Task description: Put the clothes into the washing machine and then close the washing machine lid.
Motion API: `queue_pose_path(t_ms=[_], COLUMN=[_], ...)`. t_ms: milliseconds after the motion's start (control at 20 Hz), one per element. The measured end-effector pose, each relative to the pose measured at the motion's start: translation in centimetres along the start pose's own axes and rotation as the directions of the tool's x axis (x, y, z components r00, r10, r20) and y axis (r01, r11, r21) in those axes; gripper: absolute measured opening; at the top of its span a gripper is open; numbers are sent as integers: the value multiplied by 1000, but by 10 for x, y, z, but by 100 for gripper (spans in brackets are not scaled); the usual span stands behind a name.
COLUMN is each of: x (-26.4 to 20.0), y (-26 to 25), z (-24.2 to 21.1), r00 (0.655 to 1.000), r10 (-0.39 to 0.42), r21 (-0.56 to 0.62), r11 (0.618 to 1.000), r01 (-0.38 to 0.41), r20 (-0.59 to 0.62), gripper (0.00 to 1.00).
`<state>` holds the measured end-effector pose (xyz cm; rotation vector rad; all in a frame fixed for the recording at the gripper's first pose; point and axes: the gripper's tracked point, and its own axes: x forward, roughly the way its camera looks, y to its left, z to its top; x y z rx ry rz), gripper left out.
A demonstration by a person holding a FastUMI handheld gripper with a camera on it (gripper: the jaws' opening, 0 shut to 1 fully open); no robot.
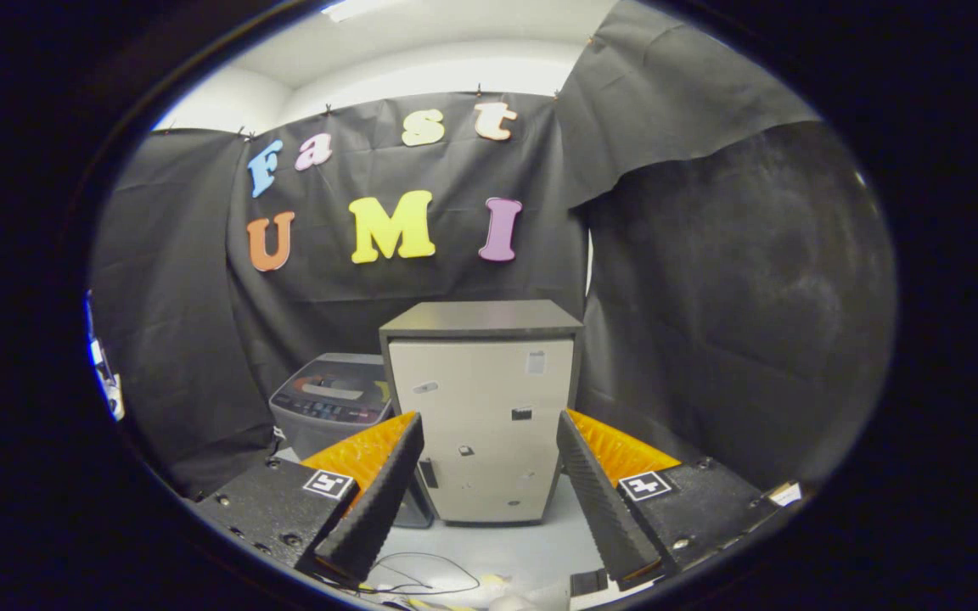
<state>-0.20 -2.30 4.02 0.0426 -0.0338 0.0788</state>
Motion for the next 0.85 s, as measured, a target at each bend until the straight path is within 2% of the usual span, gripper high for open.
queue_pose_path(t_ms=[500,850], x=[-34,-40], y=[1,-4], z=[-21,-15], r00=[1000,1000], r10=[-22,-23], r21=[-20,-44], r11=[1000,999], r01=[21,23], r20=[-22,-8], gripper=[99,99])
